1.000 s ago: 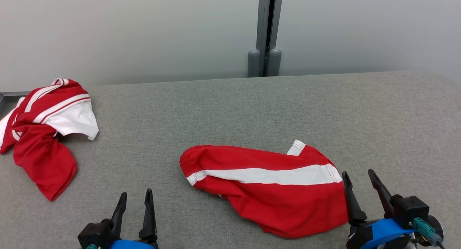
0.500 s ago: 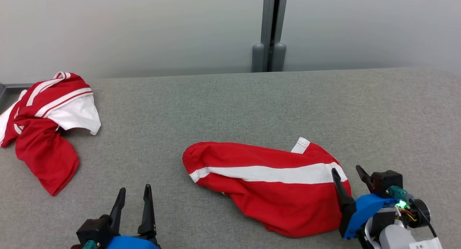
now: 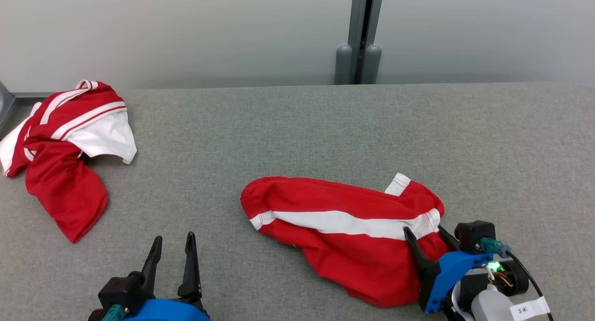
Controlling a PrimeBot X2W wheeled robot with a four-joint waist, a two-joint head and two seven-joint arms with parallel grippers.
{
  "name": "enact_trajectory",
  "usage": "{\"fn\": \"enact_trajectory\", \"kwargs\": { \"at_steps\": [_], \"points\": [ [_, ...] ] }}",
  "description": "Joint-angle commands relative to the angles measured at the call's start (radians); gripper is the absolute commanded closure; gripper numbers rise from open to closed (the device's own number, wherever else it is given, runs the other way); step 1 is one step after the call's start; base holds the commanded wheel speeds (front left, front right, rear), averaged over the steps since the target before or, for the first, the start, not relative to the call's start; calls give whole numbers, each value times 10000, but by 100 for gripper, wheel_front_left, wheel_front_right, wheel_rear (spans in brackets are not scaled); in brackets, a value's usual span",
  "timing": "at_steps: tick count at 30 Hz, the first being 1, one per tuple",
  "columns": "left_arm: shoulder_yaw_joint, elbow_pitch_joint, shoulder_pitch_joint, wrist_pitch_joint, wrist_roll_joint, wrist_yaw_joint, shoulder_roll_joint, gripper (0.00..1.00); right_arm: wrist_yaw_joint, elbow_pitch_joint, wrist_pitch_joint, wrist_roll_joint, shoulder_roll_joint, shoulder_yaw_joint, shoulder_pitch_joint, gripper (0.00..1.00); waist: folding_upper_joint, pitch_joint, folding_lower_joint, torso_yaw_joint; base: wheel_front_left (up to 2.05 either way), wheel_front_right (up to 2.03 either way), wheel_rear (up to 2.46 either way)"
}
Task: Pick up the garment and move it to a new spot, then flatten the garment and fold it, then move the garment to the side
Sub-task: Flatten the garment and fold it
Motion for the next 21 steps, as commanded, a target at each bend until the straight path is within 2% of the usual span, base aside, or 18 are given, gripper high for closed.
{"fn": "enact_trajectory", "kwargs": {
  "at_steps": [1,9,21],
  "points": [
    [17,-13,-122,-48,33,-54,-17,0,1,-197,-60,64,-43,116,-9,0,-1,11,-1,1,0,0,0],
    [-13,-37,-157,-48,21,-75,-18,0,1,-1128,83,-92,-42,150,260,0,-1,49,-1,36,0,0,0],
    [17,-84,-184,-48,-3,-52,-18,0,1,-2732,859,-203,-40,303,981,0,-1,160,-1,37,0,0,0]
  ]
}}
